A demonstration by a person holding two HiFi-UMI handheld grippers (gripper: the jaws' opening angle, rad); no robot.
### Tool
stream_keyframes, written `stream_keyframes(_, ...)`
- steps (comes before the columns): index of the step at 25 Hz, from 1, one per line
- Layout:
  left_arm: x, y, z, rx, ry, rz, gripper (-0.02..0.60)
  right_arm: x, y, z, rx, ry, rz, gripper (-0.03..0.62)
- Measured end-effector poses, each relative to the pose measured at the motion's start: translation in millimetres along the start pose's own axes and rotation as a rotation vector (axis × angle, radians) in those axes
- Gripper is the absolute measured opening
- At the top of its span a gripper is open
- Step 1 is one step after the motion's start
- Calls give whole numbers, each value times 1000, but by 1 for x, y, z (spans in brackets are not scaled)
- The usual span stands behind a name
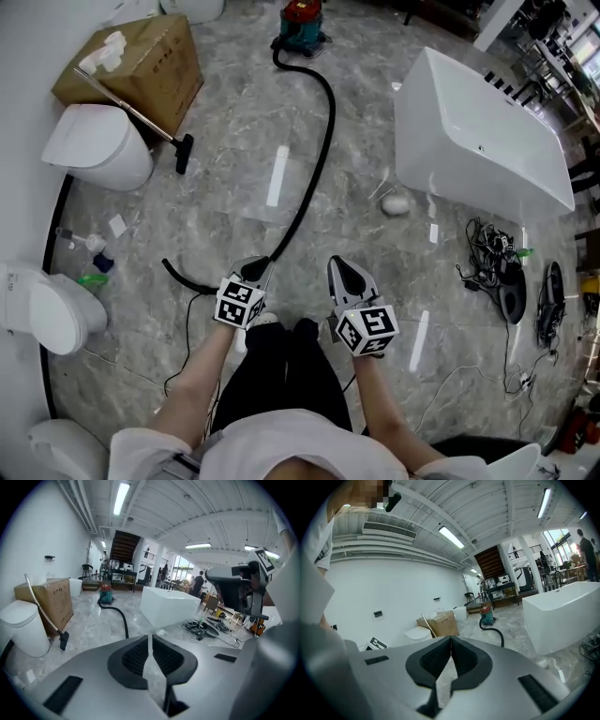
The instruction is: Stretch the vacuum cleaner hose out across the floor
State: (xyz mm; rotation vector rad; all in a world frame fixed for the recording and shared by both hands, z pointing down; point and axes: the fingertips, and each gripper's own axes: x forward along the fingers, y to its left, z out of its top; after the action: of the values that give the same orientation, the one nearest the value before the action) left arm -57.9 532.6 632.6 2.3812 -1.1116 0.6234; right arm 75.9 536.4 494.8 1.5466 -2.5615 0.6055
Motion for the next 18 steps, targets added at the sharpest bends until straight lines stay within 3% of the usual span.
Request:
stream_keyframes(2,-20,-12,24,-5,-63,-6,12,-5,12,12,-6,3,6,14)
stream_keyframes(11,-98,-82,130,-27,-330,-103,9,-24,59,46,-20,-21,50,14)
stream_keyframes(14,-118,-95,152,18,-380,-108,8,-24,74,48,-37,-30,49,14)
stream_keyframes(18,-136,-101,151,57,-374,-78,8,-25,90,48,-24,-32,51,14)
